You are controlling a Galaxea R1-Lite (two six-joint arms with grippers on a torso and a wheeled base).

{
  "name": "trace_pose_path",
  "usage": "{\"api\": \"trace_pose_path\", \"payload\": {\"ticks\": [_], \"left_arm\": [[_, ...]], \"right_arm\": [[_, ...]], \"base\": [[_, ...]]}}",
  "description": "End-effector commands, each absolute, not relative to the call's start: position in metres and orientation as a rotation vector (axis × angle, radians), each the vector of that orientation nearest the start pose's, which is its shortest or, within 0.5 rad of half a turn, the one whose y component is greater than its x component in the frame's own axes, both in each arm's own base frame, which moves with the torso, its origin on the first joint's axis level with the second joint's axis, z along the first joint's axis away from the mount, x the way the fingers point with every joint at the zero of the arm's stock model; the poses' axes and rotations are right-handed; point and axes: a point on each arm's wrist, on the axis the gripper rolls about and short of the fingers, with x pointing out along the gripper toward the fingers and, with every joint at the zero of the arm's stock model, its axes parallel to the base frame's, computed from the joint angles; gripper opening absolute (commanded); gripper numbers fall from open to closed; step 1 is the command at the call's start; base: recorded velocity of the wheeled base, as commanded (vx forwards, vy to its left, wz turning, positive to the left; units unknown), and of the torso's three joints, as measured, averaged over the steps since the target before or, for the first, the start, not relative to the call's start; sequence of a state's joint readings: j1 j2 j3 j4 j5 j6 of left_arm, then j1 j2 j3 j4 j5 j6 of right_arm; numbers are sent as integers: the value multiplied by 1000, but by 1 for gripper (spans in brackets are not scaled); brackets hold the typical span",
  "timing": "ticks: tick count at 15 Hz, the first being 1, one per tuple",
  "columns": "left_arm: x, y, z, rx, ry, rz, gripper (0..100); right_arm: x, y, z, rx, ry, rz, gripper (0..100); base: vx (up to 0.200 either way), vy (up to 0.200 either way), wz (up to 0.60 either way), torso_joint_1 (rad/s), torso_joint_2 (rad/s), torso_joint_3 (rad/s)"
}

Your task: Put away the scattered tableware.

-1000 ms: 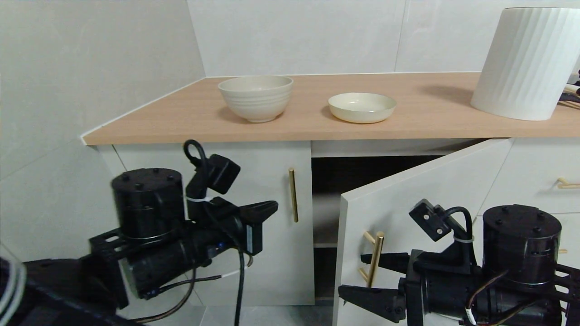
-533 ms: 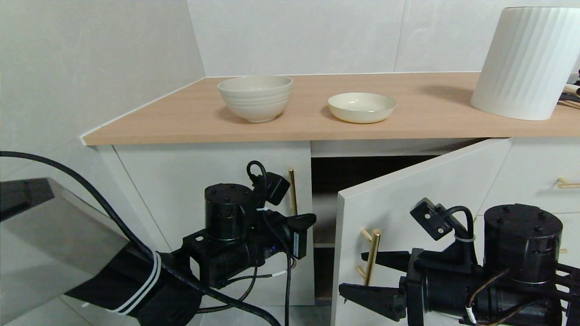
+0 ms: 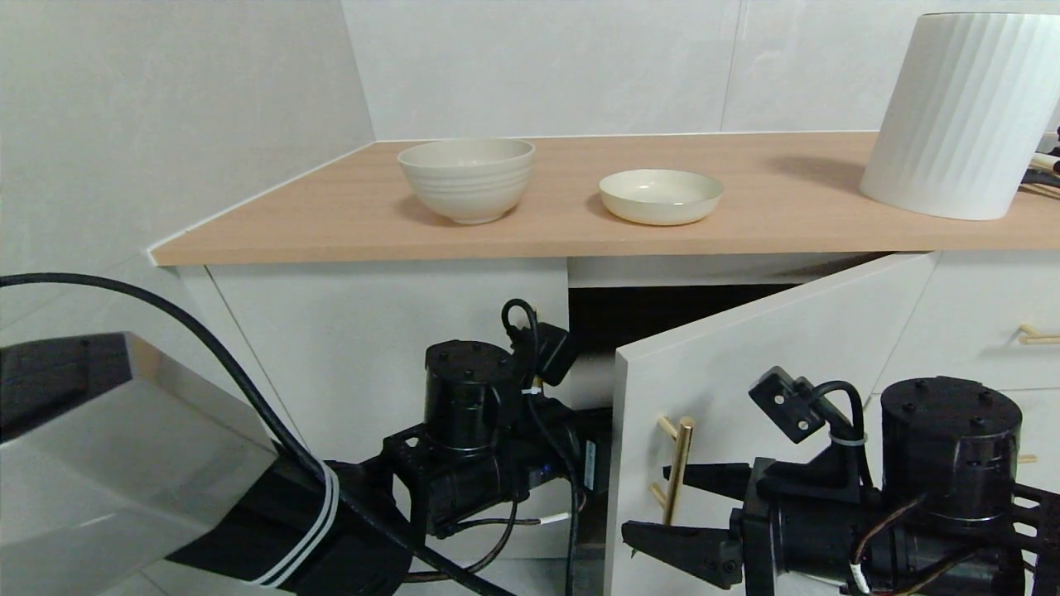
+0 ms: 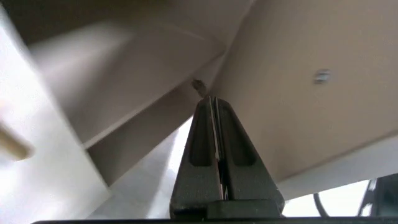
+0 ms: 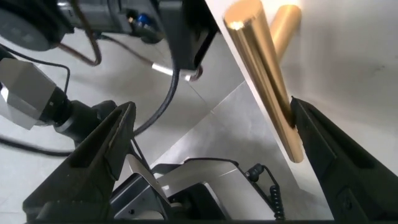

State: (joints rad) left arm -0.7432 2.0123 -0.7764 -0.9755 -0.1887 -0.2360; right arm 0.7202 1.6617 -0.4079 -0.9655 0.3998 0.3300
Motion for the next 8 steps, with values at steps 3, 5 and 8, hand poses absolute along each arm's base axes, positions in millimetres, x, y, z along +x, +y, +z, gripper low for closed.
{"api": "trace_pose_path", "payload": {"ticks": [3, 5, 8], "left_arm": [[256, -248, 107, -157, 366, -904, 0], [253, -251, 107, -155, 370, -915, 0], [250, -253, 107, -155, 372, -924, 0]], "right_arm": [[188, 170, 124, 224, 465, 942, 100], [186, 167, 126, 168, 413, 874, 100], [169, 151, 142, 167, 349, 849, 100]], "base": [[0, 0, 0, 0, 0, 0], [0, 0, 0, 0, 0, 0], [0, 0, 0, 0, 0, 0]]}}
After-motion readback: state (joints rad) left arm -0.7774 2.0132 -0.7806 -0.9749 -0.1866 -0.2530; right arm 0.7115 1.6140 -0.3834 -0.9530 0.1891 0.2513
